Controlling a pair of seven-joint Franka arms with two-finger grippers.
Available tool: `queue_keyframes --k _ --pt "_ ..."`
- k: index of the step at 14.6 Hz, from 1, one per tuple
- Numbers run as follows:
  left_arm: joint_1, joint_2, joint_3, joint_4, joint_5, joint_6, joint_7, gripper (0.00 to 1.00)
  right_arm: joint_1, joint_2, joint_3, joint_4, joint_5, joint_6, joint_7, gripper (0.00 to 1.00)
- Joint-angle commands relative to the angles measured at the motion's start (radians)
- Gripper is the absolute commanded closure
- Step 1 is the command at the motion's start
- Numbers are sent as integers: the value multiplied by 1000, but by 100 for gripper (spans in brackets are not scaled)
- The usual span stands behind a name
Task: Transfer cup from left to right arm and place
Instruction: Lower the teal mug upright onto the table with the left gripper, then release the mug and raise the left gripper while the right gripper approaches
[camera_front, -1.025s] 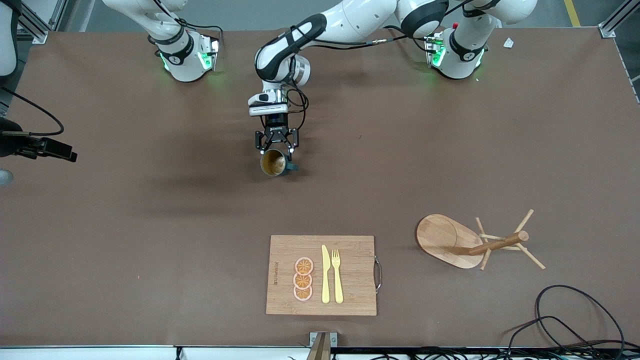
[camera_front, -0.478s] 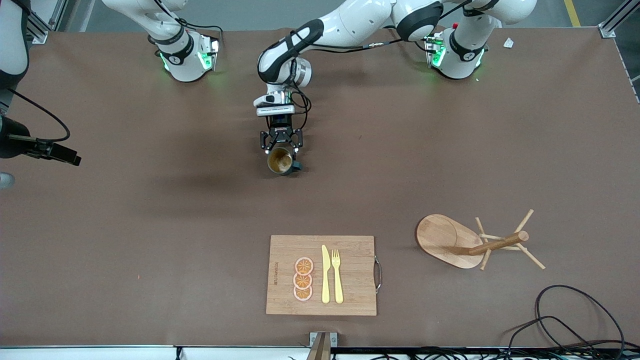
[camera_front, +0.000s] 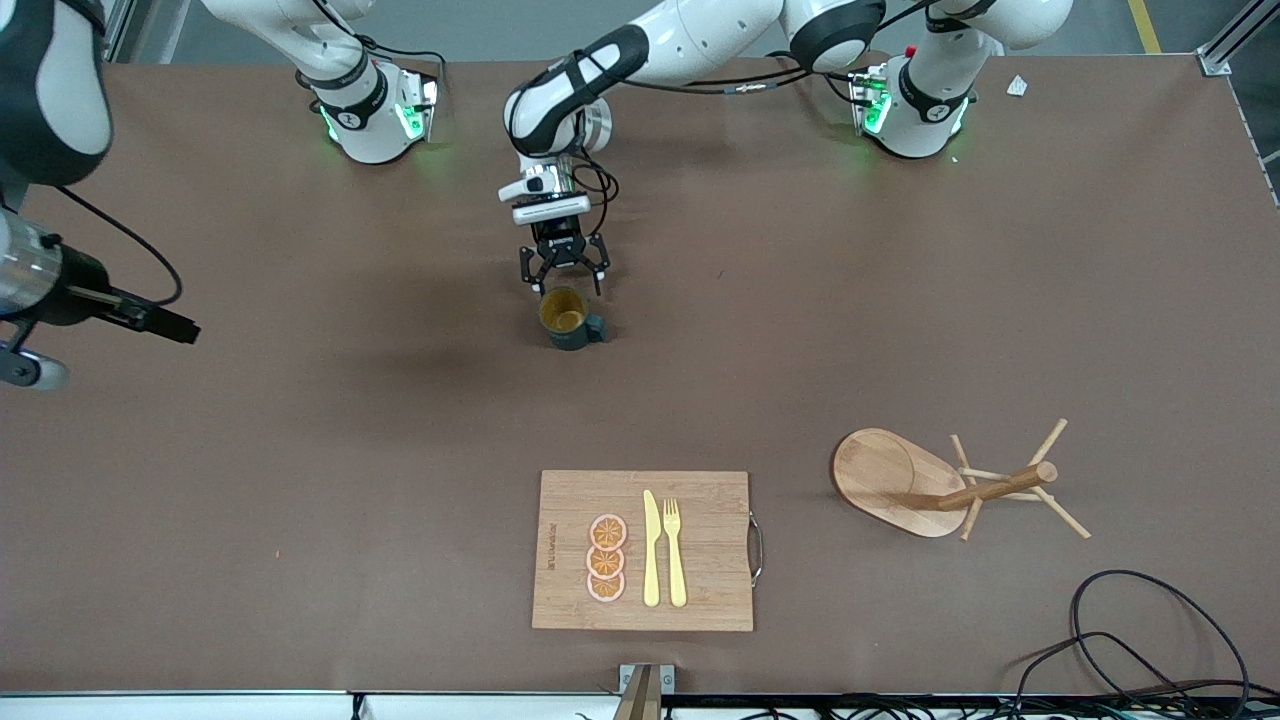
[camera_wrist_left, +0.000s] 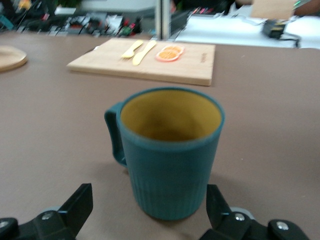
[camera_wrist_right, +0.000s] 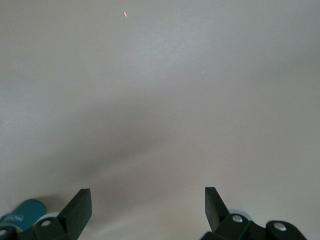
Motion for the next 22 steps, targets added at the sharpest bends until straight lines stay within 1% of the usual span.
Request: queue_keyframes --k 1,4,5,8,10,12,14,16,17,19,22 --pt "47 -101 -39 -7 -202 17 57 0 44 -4 -3 -57 -4 51 117 0" --pt "156 -254 -102 -24 -429 21 240 0 109 1 -3 -65 -3 59 295 0" --pt "197 -302 -111 -26 -489 19 307 0 123 7 -3 -65 -3 60 338 0" --pt "343 -457 -116 -32 -708 19 601 0 165 13 -3 -102 -3 75 479 0" --pt "455 -524 -117 -30 -799 19 785 0 207 13 -3 -136 -3 101 613 0" --pt "588 -578 -116 -26 -905 18 1006 0 259 12 -1 -172 13 138 790 0" --pt "722 -624 -116 -26 -983 11 1201 0 314 12 -3 -208 31 190 980 0" --pt "843 -655 -117 -24 -1054 8 1376 0 395 12 -3 -248 39 236 1179 0" --pt "889 -664 -116 -24 -1068 -4 1454 0 434 9 -1 -284 45 282 1279 0" --pt "967 -675 -117 -24 -1097 -51 1579 0 481 6 -1 -338 91 364 1439 0" --pt "1101 -704 -119 -21 -1198 -84 1746 0 575 6 -1 -381 105 417 1653 0"
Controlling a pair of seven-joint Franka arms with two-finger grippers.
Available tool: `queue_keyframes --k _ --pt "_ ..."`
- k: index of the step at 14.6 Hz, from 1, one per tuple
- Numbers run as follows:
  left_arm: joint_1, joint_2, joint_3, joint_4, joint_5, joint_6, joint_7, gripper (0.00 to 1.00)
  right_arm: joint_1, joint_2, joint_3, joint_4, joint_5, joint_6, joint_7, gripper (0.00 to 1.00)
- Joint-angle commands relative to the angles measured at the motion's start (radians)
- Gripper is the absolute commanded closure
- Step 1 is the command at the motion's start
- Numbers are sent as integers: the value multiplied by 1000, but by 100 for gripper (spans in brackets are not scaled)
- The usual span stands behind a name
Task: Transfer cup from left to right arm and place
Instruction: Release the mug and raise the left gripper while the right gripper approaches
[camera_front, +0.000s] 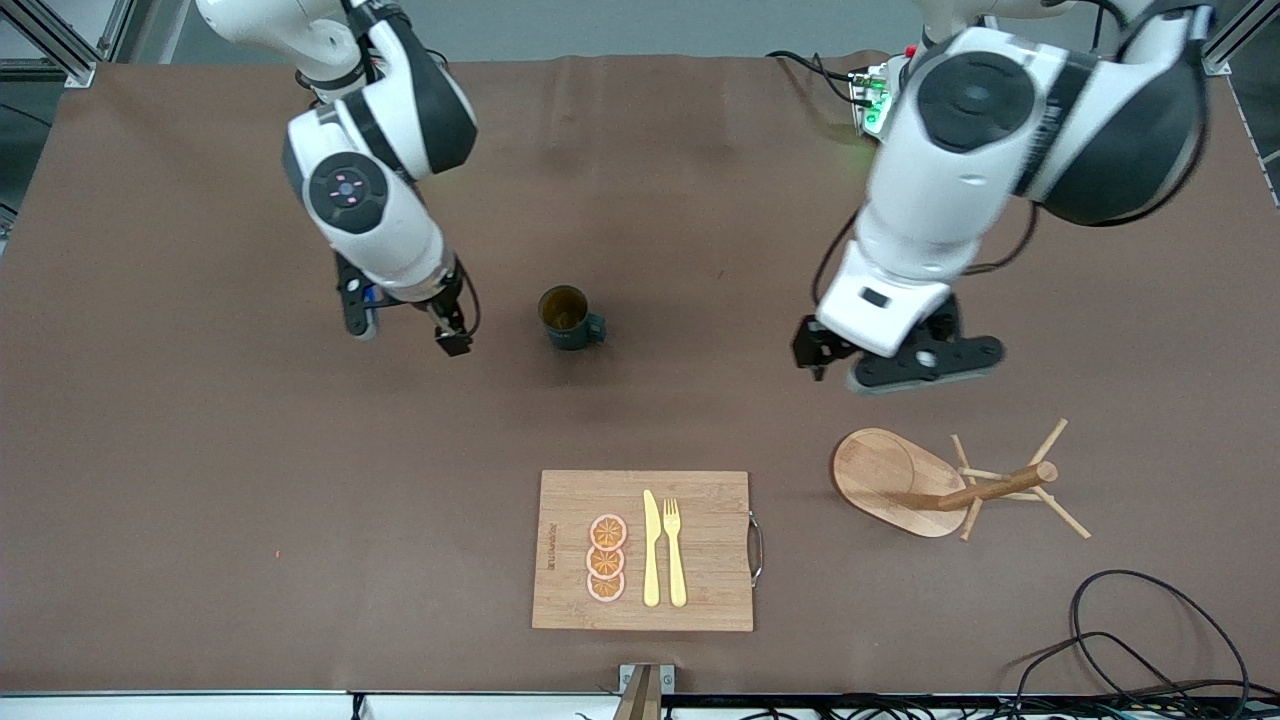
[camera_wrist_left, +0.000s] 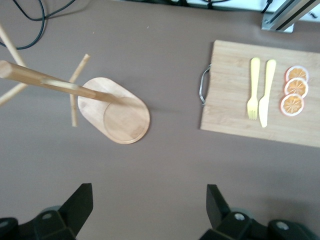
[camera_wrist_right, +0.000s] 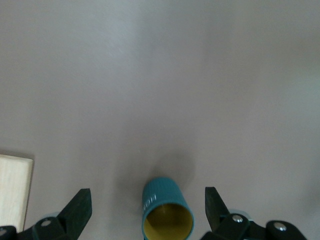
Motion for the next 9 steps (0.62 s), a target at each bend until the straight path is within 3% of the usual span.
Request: queue_keyframes --k 1,7,9 --pt "119 -70 -10 -35 -93 -35 147 0 79 -22 -10 -90 36 98 208 0" --pt "268 -109 -10 -33 -173 -126 385 0 210 61 -10 -150 57 254 463 0" --pt "259 -126 39 -30 -180 -165 510 0 245 111 -11 -148 57 297 494 0"
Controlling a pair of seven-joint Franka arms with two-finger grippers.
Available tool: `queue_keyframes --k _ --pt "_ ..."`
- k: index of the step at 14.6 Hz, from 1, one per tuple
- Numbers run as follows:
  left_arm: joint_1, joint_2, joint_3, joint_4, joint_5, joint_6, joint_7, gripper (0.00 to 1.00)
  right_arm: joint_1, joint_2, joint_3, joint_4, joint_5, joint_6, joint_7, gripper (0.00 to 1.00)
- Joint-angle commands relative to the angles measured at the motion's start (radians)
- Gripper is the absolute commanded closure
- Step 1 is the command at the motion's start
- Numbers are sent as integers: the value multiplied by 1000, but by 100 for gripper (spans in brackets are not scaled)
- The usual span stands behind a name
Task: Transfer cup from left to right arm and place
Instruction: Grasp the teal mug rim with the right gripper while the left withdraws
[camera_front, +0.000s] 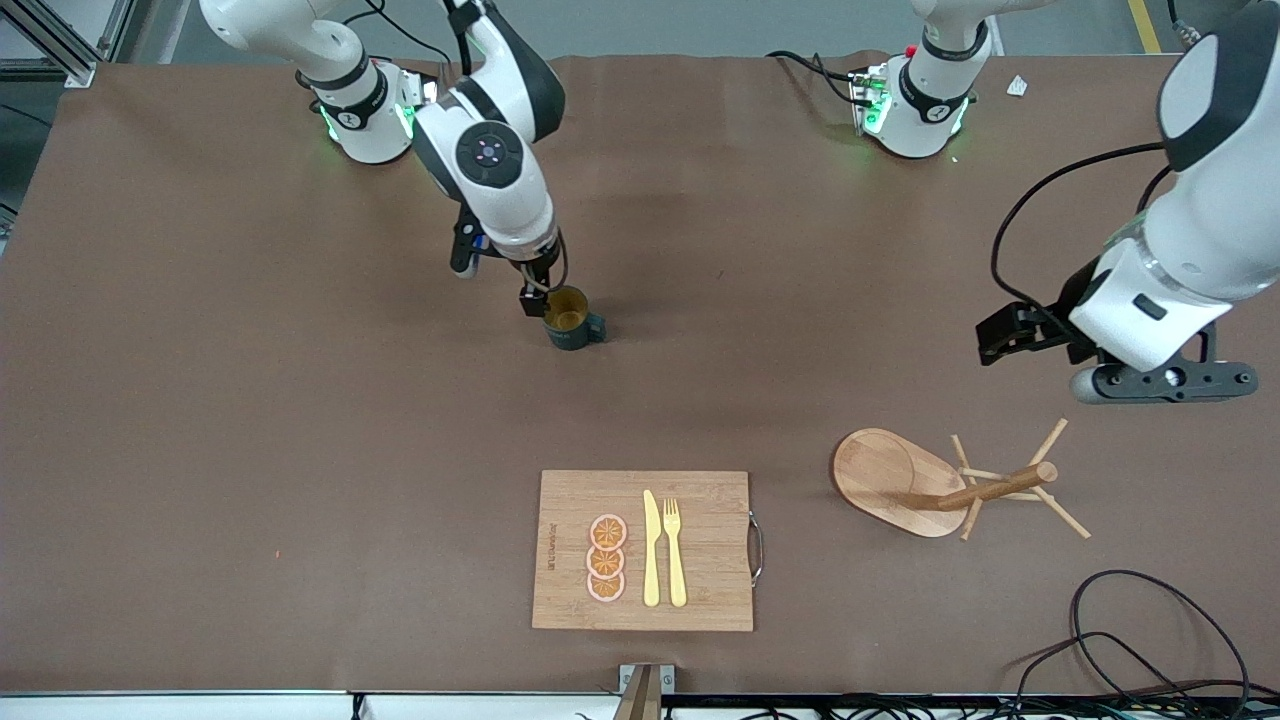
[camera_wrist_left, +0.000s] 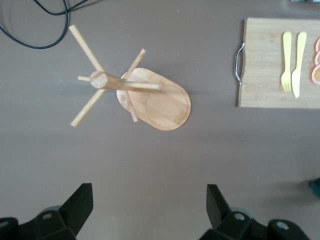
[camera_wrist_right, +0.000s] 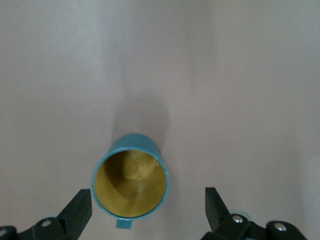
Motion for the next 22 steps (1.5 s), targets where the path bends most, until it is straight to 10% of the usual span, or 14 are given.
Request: queue_keyframes --k 1,6,12,22 --pt "-25 -65 110 -28 -33 -44 156 0 49 73 -11 -6 19 62 42 0" --pt "-252 -103 420 -31 -123 -54 270 0 64 113 -11 -8 19 101 45 3" --pt "-369 -149 597 -47 -126 -72 253 0 59 115 -11 -6 19 111 31 99" --pt "-325 -171 568 -67 -154 -87 171 0 -5 35 -16 -66 17 117 -614 100"
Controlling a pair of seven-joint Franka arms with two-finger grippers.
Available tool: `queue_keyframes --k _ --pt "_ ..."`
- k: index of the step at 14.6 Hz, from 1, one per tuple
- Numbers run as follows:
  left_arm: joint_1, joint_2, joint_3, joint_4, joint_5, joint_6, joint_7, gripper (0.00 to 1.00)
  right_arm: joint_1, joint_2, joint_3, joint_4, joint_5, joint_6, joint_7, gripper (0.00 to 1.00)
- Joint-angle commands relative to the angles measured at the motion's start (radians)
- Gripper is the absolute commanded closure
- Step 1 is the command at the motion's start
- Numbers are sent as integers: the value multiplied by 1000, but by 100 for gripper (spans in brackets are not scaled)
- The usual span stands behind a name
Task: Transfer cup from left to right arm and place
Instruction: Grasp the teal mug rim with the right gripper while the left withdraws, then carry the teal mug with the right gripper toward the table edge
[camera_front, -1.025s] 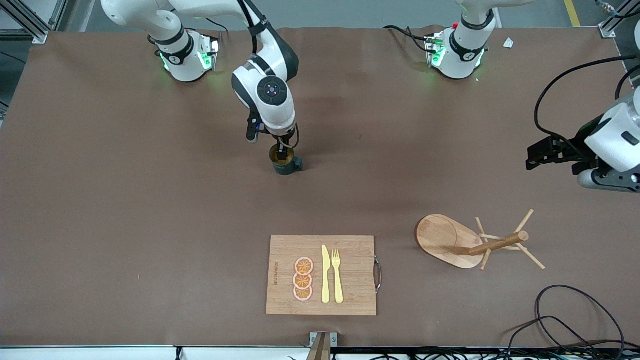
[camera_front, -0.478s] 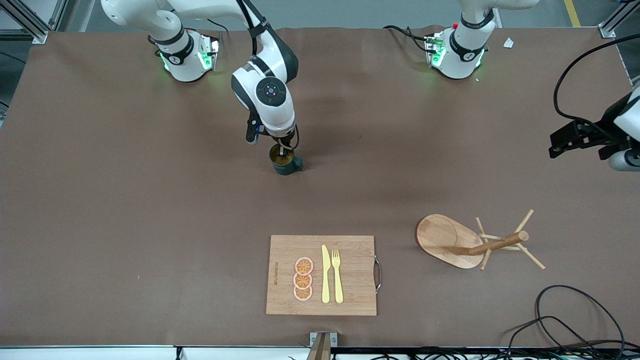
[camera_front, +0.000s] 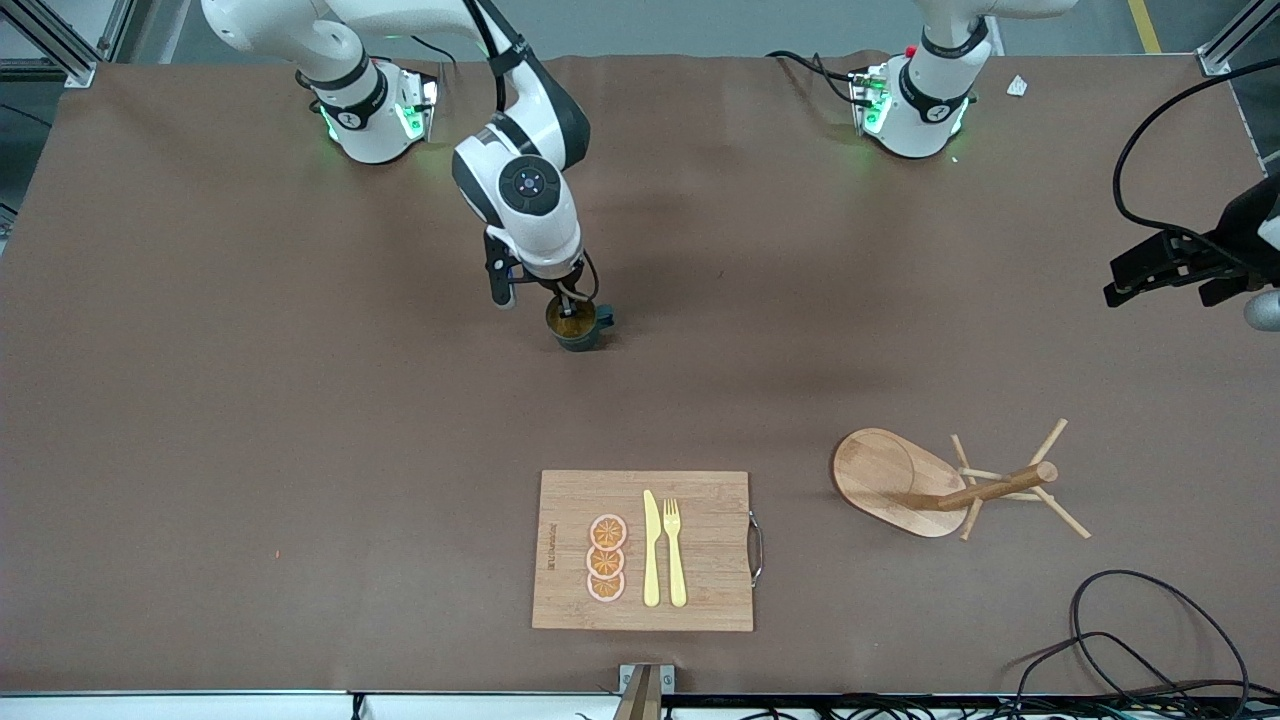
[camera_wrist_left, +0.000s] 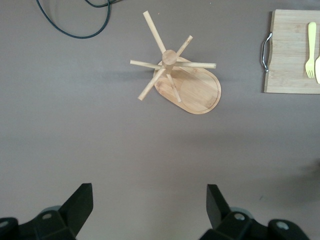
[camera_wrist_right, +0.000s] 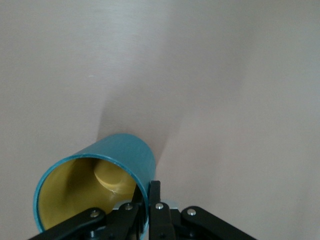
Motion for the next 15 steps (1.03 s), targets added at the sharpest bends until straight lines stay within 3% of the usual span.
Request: queue_keyframes --k 1,8,15 --pt "2 -18 -3 -17 0 -2 -9 0 -47 -92 5 -77 11 17 -253 100" --pt "5 -21 -3 -11 -3 5 -1 0 -291 -310 5 -232 5 -73 -1136 100" --pt "12 -20 -3 -11 -2 1 11 0 -620 -346 2 -234 -46 -151 -2009 100"
